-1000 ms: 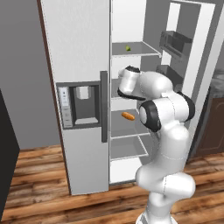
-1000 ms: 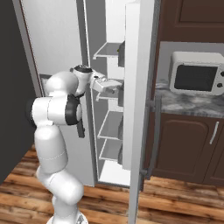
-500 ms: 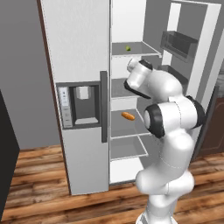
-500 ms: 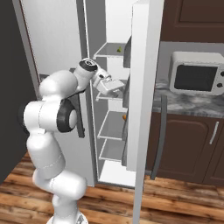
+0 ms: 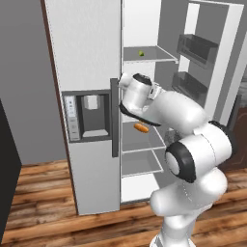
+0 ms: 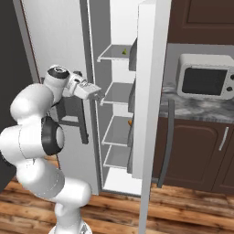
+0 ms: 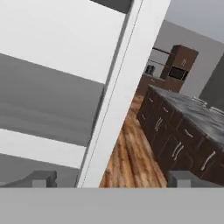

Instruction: Take the lemon wedge from the fridge and place it on the plate with fish on the dining counter.

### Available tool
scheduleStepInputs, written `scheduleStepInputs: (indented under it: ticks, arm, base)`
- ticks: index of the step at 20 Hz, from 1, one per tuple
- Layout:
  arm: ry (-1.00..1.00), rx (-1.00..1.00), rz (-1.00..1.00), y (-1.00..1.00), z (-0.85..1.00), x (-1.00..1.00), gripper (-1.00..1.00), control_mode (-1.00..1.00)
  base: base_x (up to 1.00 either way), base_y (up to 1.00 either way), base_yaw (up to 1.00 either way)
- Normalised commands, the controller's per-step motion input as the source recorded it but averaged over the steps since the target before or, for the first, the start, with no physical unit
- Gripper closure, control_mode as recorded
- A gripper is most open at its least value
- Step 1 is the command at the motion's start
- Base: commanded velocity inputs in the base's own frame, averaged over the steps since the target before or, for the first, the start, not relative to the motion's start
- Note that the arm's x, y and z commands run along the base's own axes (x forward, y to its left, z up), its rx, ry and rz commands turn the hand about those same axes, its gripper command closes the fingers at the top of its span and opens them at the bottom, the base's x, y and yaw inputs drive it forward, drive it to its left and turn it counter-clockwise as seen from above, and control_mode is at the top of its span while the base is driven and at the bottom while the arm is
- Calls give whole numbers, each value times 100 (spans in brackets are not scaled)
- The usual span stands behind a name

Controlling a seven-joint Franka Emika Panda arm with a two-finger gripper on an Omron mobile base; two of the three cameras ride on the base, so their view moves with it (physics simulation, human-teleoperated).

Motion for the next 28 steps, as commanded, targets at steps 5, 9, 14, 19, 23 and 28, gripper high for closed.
scheduleStepInputs:
  ticks: [5, 9, 14, 19, 23, 28]
  arm:
    - [44, 12, 51, 68, 27, -6, -100, -100]
    - [45, 39, 60, 4, -8, 4, -100, -100]
    - [16, 49, 39, 0, -19, 2, -100, -100]
    - [-24, 55, 8, -19, 0, -14, -100, -100]
    - [-1, 7, 0, -5, 0, 0, -100, -100]
    - [0, 0, 0, 0, 0, 0, -100, -100]
  base:
    - [0, 0, 0]
    - [0, 0, 0]
    - [0, 0, 0]
    - [0, 0, 0]
    - [0, 0, 0]
    - [0, 0, 0]
